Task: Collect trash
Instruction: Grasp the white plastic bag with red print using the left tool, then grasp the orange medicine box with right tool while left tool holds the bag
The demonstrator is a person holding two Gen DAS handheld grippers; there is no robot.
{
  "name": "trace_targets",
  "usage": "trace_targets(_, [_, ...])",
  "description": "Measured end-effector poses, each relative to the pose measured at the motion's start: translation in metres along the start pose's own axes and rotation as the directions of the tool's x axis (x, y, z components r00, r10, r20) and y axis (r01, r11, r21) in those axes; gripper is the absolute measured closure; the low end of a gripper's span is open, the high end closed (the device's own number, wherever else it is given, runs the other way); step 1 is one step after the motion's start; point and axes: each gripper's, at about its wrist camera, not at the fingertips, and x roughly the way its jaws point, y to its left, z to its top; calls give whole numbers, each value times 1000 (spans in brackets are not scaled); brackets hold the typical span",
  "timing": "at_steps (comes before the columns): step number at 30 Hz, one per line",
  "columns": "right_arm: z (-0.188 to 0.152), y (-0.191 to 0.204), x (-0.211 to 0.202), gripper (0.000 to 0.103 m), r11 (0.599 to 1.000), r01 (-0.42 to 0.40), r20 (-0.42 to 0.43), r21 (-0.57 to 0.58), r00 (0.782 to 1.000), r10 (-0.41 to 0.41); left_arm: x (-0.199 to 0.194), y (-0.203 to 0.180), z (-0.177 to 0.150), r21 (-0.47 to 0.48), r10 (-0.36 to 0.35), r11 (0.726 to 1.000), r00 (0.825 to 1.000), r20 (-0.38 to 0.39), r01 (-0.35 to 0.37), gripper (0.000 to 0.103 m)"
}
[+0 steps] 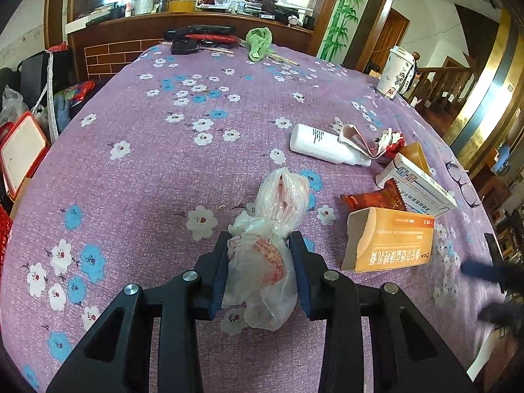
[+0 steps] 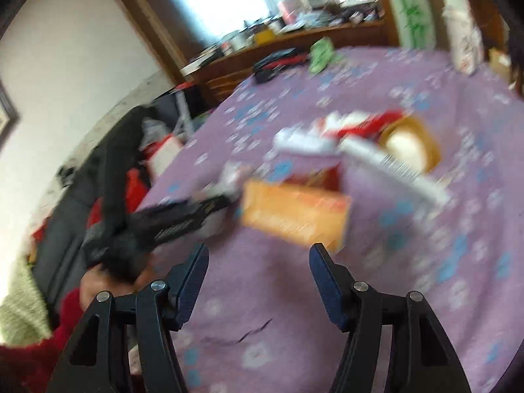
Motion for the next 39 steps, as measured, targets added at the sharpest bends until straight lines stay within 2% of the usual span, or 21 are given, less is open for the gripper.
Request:
trace_targets(4, [34, -17, 19, 35, 994, 106, 43, 18, 993, -107, 0, 0, 0, -6, -4, 1000, 1000, 0, 4, 69])
trace_targets(8, [47, -31, 48, 35, 996, 74, -23, 54, 997, -72, 0, 0, 0, -8, -2, 1000, 1000, 0, 2, 69])
trace_targets(12, [24, -28, 49, 39, 999, -4, -114, 37, 993, 8, 0, 0, 0, -8, -3, 1000, 1000, -1, 3, 69])
trace_targets(17, [-18, 4, 30, 39, 990, -115, -218, -77, 971, 96, 0, -1, 0, 2, 7, 1000, 1000, -2, -7, 69])
trace_targets(21, [-20, 12, 21, 39, 987, -44, -169, -158, 985, 16, 1, -3, 0, 6, 15, 1000, 1000, -2, -15, 69])
trace_targets(23, [-14, 9, 26, 39, 990, 3, -154, -144, 988, -25, 1, -3, 0, 6, 15, 1000, 1000, -1, -15, 69])
trace_targets(27, [-13, 14, 38, 39, 990, 13, -168, -142, 985, -37, 0, -2, 1, 6, 16, 1000, 1000, -1, -16, 69])
trace_targets(29, [-16, 26, 54, 39, 979, 89, -182, -185, 976, -123, 0, -2, 1, 6, 16, 1000, 1000, -1, -16, 69])
trace_targets(31, [-20, 28, 57, 39, 973, 120, -181, -198, 971, -157, 0, -2, 0, 7, 16, 1000, 1000, 0, -16, 69])
trace_targets(33, [-22, 27, 63, 41, 971, 138, -189, -196, 966, -175, 0, -2, 0, 5, 17, 1000, 1000, 0, -17, 69])
trace_targets(34, [-24, 25, 66, 52, 970, 148, -193, -192, 964, -185, 0, -2, 1, 4, 17, 1000, 1000, 1, -17, 69])
trace_targets(39, [-30, 22, 54, 52, 977, 146, -147, -156, 974, -170, -4, -1, 0, 2, 24, 1000, 1000, 12, -24, 69])
